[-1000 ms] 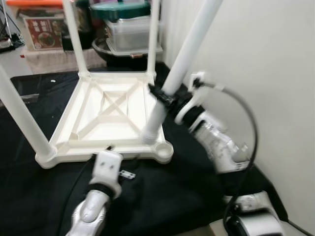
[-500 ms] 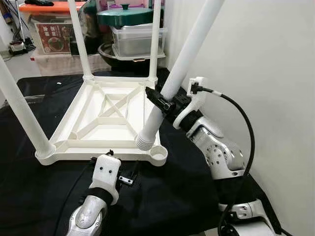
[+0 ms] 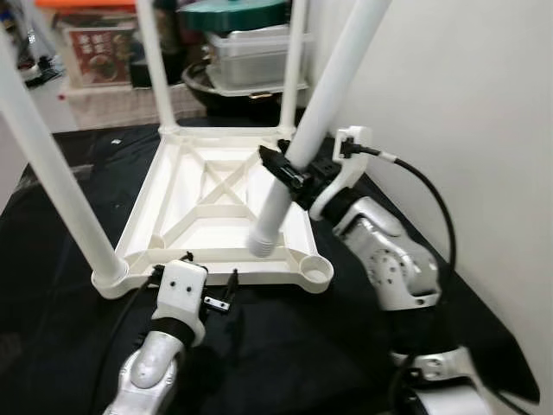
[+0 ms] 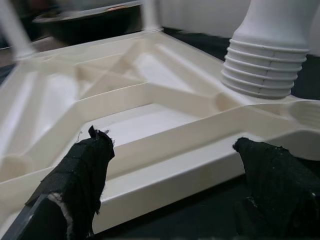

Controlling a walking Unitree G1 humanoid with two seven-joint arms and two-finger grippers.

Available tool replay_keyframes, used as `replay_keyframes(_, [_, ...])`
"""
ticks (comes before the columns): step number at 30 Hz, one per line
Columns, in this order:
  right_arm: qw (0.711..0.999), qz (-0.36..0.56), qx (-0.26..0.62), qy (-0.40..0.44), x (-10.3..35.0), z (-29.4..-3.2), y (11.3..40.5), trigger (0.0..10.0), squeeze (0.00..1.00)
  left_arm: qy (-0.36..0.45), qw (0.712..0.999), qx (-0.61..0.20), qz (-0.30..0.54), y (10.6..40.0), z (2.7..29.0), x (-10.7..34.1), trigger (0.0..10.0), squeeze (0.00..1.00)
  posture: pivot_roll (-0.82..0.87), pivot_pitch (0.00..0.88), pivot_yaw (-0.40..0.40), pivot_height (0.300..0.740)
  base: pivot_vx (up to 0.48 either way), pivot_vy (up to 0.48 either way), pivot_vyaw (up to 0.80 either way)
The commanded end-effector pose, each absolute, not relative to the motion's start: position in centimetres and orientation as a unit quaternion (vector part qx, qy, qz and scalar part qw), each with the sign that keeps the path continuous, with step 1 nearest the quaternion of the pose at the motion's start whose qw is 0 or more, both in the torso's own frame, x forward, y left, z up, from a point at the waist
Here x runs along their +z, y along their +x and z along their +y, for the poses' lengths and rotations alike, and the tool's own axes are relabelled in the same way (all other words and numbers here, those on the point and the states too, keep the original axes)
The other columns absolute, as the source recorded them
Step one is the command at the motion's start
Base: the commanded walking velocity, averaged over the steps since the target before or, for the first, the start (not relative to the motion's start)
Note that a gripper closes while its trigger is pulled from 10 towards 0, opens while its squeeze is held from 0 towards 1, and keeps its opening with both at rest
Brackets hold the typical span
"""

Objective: Building children table

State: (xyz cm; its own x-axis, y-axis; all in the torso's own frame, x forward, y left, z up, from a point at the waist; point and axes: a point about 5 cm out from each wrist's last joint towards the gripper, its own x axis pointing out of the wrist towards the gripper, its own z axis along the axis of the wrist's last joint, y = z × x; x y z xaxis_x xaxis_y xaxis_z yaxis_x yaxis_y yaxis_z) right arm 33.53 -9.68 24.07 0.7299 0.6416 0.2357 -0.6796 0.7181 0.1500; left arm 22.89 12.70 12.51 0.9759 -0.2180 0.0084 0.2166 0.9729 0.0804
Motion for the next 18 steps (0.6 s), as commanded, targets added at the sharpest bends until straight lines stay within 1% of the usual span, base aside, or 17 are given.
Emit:
replay_keyframes(1, [0.919, -0.099, 0.372, 0.081, 24.7, -9.9, 33.3, 10.0, 0.0, 0.046, 0.992, -0.119, 0.001, 22.8, 12.5, 12.2, 10.0, 0.0, 0.05, 0.0, -0.018, 0.74, 0.0, 0.0, 0.0])
replay_keyframes(4, [0.919, -0.098, 0.375, 0.071, 24.6, -10.1, 33.3, 10.0, 0.0, 0.047, 0.992, -0.119, 0.002, 22.8, 12.6, 12.3, 10.0, 0.0, 0.05, 0.0, -0.016, 0.74, 0.0, 0.0, 0.0])
replay_keyframes(10, [0.912, -0.094, 0.399, -0.018, 23.6, -11.7, 32.8, 10.0, 0.0, 0.053, 0.992, -0.112, 0.004, 22.4, 13.5, 12.2, 10.0, 0.0, 0.06, 0.0, -0.029, 0.74, 0.0, 0.0, 0.0])
replay_keyframes(13, [0.907, -0.088, 0.41, -0.039, 23.3, -11.8, 32.8, 10.0, 0.0, 0.053, 0.993, -0.108, 0.004, 22.3, 13.7, 12.1, 10.0, 0.0, 0.06, 0.0, -0.032, 0.74, 0.0, 0.0, 0.0])
replay_keyframes(18, [0.897, -0.094, 0.425, -0.073, 22.9, -11.1, 33.1, 10.0, 0.0, 0.051, 0.993, -0.105, 0.0, 22.5, 13.7, 12.1, 10.0, 0.0, 0.07, 0.0, -0.041, 0.74, 0.0, 0.0, 0.0])
